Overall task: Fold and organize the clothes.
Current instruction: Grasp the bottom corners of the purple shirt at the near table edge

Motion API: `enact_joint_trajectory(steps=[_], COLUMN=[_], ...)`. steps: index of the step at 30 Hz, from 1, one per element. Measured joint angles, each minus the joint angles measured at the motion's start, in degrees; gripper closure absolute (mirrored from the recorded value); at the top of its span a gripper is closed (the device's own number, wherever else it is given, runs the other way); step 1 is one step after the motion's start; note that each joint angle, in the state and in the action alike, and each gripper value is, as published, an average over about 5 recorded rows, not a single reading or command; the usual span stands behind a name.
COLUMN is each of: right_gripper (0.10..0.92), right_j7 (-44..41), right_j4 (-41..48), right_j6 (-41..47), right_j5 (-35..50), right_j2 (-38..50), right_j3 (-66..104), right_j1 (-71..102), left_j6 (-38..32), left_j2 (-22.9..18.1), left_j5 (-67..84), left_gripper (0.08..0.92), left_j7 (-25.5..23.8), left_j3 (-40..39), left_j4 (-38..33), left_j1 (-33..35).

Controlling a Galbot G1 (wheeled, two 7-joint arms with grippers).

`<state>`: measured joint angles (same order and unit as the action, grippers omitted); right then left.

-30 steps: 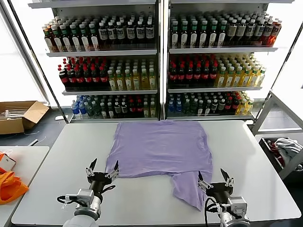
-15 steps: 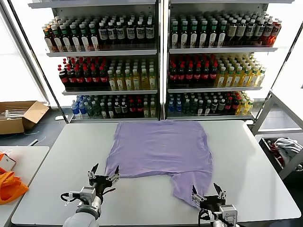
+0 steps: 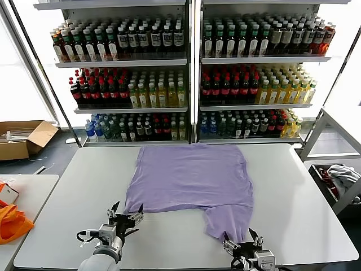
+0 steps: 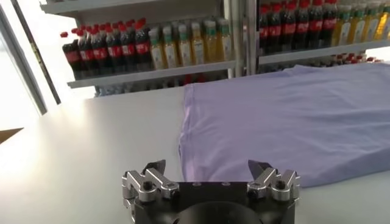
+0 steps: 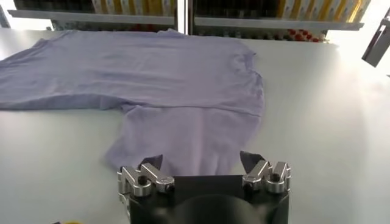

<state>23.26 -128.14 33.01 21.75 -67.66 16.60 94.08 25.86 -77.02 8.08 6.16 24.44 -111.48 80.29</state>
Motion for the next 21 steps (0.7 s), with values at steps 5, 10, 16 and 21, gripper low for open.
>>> enact_joint_trajectory(steps=[5,10,16,21], right_gripper=[0.203,0.229,0.388,0.527], right_j7=[-0.08,-0.28,-0.27,-0.28], right_j4=[0.61,1.22,2.00,2.59], right_j6=[-0.15,-0.65,-1.59,-2.79], right_j5=[-0.04,-0.27,-0.46,-0.89], right_j2=[-0.25,-0.47,-0.95,-1.07], right_j3=[-0.18,-0.56,-1.05,-1.42], right_j1=[0.08,0.12,0.48,0.68], left_j6=[0.11,0.29,0.46,0.80], left_j2=[0.14,0.38,0.83,0.84], left_j5=[0.78,1.55,1.73,1.64], left_gripper=[0.177,0.185,0.320,0.467], left_j7=[-0.06,-0.16,-0.44,-0.66], left_j3=[0.01,0.09,-0.40,-0.76], left_j4=[0.75,1.24,1.15,0.62], left_j1=[-0.19,-0.16,0.37,0.87])
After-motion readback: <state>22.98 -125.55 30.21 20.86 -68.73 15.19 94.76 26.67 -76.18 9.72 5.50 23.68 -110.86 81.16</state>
